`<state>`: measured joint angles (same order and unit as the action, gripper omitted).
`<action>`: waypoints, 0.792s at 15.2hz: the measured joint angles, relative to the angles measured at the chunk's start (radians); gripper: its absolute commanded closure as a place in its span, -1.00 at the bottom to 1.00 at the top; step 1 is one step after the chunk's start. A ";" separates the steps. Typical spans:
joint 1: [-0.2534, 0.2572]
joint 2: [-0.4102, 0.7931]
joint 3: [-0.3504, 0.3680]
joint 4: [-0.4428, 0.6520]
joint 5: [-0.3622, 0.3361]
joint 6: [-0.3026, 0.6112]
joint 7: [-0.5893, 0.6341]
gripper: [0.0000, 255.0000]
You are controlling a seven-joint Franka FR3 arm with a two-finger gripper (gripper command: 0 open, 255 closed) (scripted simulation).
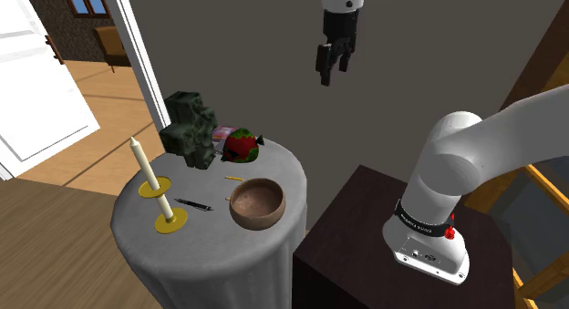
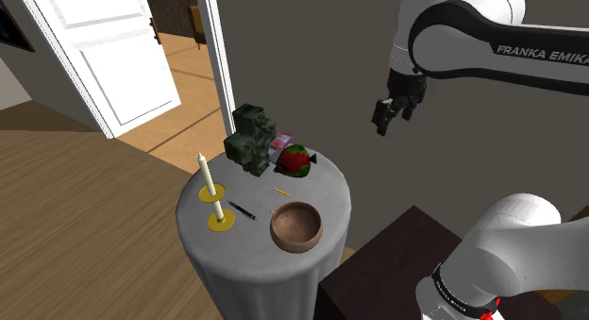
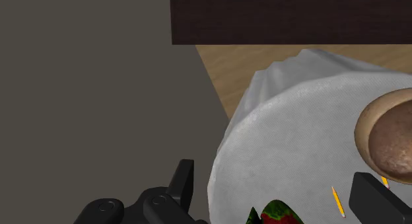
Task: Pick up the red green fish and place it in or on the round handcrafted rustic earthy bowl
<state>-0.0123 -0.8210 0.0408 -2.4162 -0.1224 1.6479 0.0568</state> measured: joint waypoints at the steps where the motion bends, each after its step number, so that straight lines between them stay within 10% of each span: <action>1: 0.000 0.000 0.000 0.000 0.000 0.000 0.000 -1.00; 12: 0.013 0.341 0.072 0.036 -0.029 0.283 0.068 -1.00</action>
<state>0.0009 -0.4803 0.1127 -2.3801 -0.1518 1.9304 0.1243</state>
